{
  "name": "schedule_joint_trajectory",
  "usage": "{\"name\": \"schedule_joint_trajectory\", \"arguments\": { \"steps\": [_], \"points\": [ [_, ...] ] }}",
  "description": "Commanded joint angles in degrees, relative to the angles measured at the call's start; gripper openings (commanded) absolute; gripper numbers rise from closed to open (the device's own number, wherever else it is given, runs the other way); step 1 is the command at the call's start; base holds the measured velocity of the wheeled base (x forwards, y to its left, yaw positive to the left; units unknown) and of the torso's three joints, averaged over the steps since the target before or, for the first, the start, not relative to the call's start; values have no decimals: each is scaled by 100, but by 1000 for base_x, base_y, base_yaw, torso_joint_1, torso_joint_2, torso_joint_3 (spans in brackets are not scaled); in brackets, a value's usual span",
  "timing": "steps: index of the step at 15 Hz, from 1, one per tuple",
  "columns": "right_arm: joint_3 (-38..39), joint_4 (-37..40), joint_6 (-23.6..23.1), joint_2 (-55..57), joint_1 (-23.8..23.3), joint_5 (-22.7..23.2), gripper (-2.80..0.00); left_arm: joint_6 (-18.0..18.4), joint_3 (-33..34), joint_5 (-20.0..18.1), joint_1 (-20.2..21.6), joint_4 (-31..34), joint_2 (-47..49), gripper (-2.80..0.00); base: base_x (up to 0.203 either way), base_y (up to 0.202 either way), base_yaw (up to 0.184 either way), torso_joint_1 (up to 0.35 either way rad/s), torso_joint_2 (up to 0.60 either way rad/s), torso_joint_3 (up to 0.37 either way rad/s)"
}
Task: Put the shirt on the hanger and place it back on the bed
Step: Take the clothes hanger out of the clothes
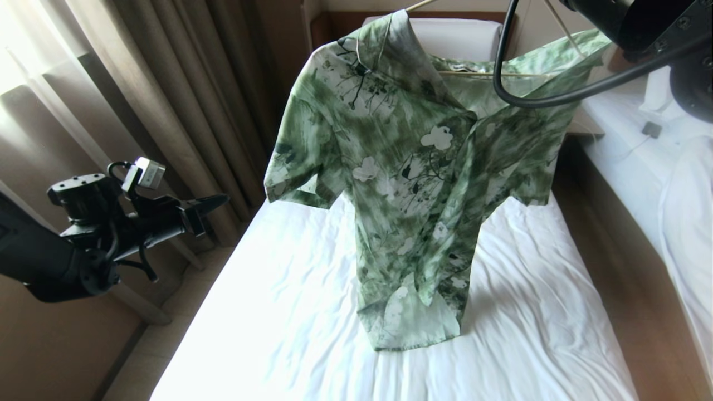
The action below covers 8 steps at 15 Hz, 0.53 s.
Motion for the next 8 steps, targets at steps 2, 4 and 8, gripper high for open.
{"name": "schedule_joint_trajectory", "arguments": {
  "steps": [2, 4, 8],
  "points": [
    [22, 103, -9, 173, -53, -236, -280, -370, 43, 222, -284, -36, -203, -280, 0, 0, 0, 0, 0, 0],
    [26, 338, 23, 430, -160, -396, -280, -1089, 30, 676, -661, -35, -480, -280, 0, 0, 0, 0, 0, 0],
    [18, 611, 74, 743, -161, -408, -280, -1538, 389, 1228, -1745, 284, -1487, -280, 0, 0, 0, 0, 0, 0]
  ]
}}
